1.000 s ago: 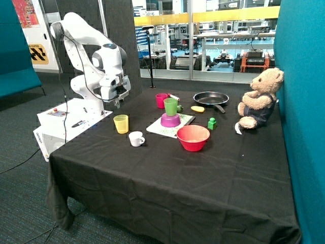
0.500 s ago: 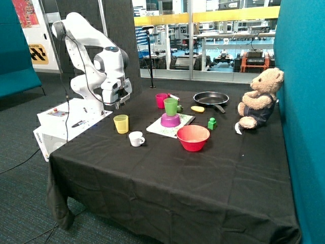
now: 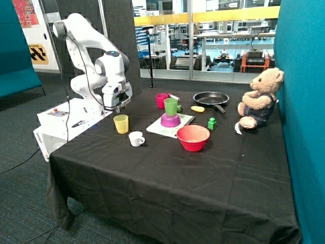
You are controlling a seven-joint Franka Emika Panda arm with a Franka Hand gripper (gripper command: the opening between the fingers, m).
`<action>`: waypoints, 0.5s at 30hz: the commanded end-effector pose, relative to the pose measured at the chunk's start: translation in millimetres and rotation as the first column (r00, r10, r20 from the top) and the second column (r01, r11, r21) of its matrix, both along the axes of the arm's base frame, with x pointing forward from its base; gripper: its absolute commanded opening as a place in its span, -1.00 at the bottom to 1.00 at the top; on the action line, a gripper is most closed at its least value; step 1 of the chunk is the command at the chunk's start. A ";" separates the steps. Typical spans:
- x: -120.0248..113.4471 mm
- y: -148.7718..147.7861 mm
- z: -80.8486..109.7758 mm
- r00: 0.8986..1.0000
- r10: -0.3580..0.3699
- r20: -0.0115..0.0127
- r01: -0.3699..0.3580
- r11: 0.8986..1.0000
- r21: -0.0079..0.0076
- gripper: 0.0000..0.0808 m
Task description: Stack the cups
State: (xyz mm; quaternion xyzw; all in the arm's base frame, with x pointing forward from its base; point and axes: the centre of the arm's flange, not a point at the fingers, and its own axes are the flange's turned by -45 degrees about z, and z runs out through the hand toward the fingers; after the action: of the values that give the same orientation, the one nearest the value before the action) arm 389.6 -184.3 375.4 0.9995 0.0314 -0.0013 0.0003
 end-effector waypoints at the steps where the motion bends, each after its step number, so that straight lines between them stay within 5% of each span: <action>1: 0.7 2.4 -13.0 1.000 0.010 0.003 -0.010 1.000 0.001 -0.13; 15: 4.7 5.5 -31.1 1.000 0.020 0.003 -0.020 1.000 0.001 -0.14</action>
State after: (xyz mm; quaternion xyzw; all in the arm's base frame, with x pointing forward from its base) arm 389.7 -180.8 355.8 0.9993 0.0386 -0.0002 0.0002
